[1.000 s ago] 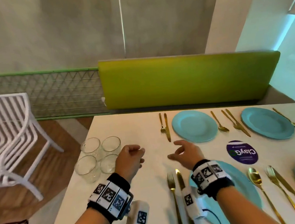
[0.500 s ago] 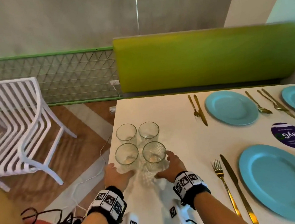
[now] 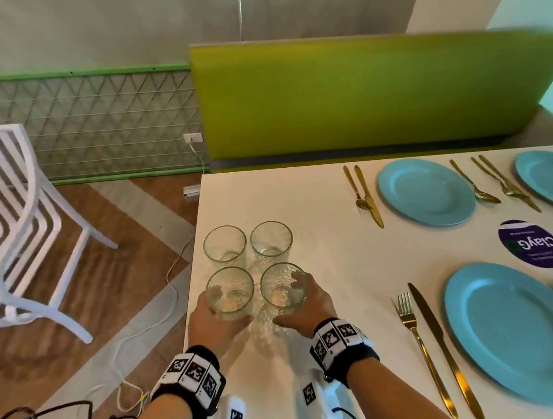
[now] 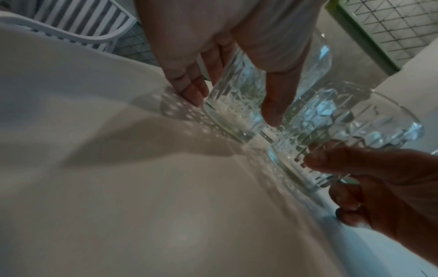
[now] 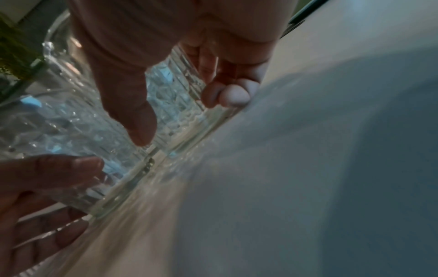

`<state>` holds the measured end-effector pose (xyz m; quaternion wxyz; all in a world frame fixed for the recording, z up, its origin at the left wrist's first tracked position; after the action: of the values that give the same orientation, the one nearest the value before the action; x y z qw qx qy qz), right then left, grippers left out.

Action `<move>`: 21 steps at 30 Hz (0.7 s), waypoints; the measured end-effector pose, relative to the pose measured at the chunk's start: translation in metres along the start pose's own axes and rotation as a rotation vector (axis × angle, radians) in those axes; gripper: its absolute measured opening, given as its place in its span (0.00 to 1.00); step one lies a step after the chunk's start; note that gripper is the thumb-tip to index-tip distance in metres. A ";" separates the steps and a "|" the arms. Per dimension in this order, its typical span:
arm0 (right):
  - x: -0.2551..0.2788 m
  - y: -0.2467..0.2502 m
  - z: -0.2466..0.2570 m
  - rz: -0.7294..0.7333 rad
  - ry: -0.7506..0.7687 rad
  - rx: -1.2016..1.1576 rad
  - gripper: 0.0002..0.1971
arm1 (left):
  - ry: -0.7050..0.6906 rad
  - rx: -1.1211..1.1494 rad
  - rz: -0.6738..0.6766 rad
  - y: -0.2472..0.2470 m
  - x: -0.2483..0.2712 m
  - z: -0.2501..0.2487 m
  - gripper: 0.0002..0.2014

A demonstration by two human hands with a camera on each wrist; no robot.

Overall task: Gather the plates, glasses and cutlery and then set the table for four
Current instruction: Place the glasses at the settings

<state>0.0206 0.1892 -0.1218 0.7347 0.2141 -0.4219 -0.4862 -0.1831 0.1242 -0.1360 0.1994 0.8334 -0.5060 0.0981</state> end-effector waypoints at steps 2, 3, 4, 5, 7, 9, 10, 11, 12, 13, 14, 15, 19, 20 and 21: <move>0.000 0.000 0.002 -0.006 0.015 0.012 0.42 | 0.002 0.039 0.000 0.000 0.001 0.001 0.41; 0.000 -0.001 0.002 -0.008 0.018 0.022 0.41 | -0.007 0.050 -0.001 0.000 0.001 0.002 0.41; 0.000 0.000 0.001 -0.009 0.020 0.026 0.41 | -0.009 0.054 0.003 -0.001 0.003 0.001 0.43; 0.001 0.000 0.000 -0.007 0.016 0.025 0.40 | -0.016 0.062 0.005 -0.001 0.004 0.000 0.46; 0.001 0.008 -0.006 -0.017 0.003 0.023 0.38 | -0.037 0.098 -0.002 -0.002 0.005 -0.005 0.52; 0.001 0.025 -0.015 -0.049 -0.023 0.018 0.38 | -0.072 0.118 0.000 -0.005 0.006 -0.014 0.49; 0.001 0.036 -0.022 -0.071 -0.044 0.007 0.37 | -0.080 0.122 0.006 -0.008 0.007 -0.018 0.47; 0.000 0.049 -0.031 -0.097 -0.077 -0.009 0.37 | -0.091 0.132 0.015 -0.011 0.006 -0.020 0.44; -0.001 0.063 -0.040 -0.132 -0.113 -0.031 0.37 | -0.100 0.151 0.023 -0.015 0.006 -0.024 0.41; -0.003 0.078 -0.051 -0.169 -0.152 -0.056 0.37 | -0.113 0.175 0.039 -0.021 0.007 -0.029 0.40; -0.004 0.092 -0.063 -0.206 -0.188 -0.082 0.36 | -0.130 0.192 0.061 -0.027 0.010 -0.036 0.41; -0.005 0.104 -0.074 -0.236 -0.222 -0.097 0.37 | -0.143 0.202 0.083 -0.034 0.013 -0.042 0.44; -0.012 0.140 -0.117 -0.301 -0.326 -0.062 0.38 | -0.180 0.213 0.108 -0.055 0.026 -0.060 0.49; -0.013 0.145 -0.126 -0.307 -0.347 -0.047 0.38 | -0.186 0.199 0.109 -0.059 0.028 -0.063 0.48; -0.015 0.149 -0.134 -0.313 -0.366 -0.034 0.39 | -0.190 0.188 0.116 -0.063 0.029 -0.065 0.48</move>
<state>0.2087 0.2545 -0.0936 0.5650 0.1727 -0.5016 -0.6319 -0.1115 0.1545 -0.0810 0.0657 0.8233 -0.5585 0.0769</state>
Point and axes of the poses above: each hand's wrist, its own x-axis away from the middle knuckle, its own y-axis out of the back of the hand, z = x × y, the point moved 10 cm from there along -x, towards the middle knuckle, and after that the axes turned 13 degrees about x, right-handed, at the moved point
